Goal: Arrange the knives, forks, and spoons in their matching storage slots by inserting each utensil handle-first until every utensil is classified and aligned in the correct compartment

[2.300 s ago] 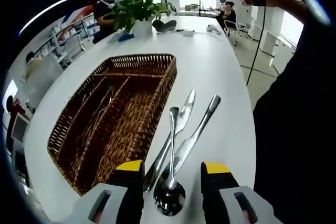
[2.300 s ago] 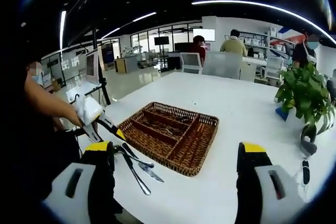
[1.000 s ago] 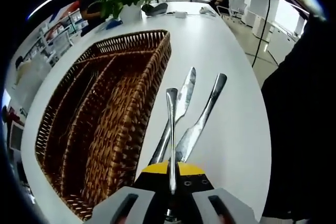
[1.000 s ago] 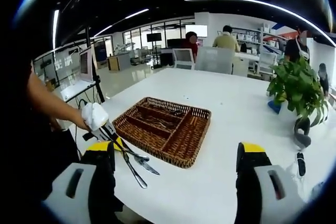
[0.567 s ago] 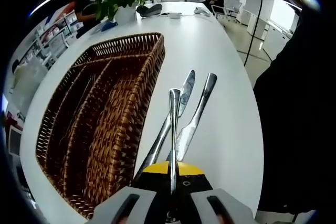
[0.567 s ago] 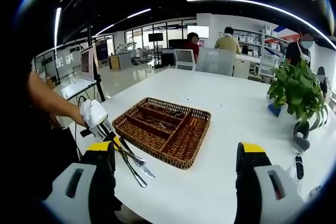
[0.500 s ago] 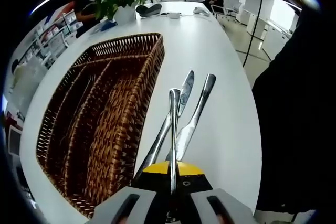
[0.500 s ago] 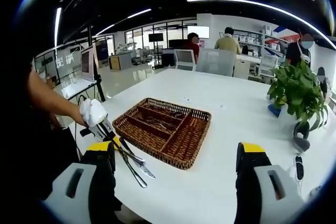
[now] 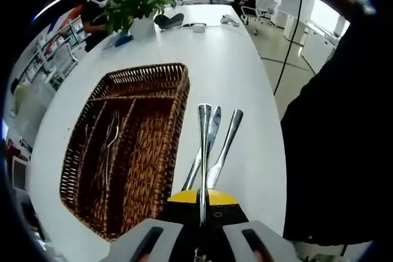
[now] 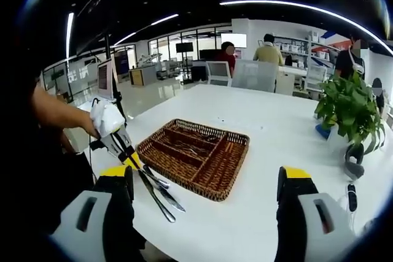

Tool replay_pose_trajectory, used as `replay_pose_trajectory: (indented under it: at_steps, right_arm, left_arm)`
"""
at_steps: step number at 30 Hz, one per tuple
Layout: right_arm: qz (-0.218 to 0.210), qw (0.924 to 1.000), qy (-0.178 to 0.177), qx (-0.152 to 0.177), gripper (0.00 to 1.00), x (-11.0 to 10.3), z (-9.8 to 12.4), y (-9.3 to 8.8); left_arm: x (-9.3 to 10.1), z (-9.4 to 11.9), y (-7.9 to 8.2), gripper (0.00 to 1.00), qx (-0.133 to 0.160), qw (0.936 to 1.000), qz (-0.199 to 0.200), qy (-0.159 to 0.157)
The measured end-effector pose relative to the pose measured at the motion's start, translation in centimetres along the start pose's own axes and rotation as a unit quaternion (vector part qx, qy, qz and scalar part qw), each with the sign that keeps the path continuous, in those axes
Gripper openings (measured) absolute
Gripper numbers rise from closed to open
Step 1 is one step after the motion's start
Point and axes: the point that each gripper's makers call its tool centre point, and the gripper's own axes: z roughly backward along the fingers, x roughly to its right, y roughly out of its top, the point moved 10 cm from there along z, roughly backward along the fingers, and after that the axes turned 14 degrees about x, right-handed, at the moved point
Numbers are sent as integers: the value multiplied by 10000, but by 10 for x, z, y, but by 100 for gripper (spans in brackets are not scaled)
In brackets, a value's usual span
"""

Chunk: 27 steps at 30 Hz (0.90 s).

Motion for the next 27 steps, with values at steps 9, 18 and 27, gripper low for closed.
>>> replay_pose_trajectory:
  at_steps: [9,18,27]
  right_arm:
    - [-21,9999,60,145,99,0,-1,6]
    - [14,9997,112,205,99,-1,0,9]
    - [63,9995,175,243,99,-5,0,14]
  left_arm:
    - [-7,40,42,0,47,9998,-80,-148]
    - [-14,73,74,0,-26,9993,-377,3]
    - [-17,85,88,0,-58,9993,-380,18]
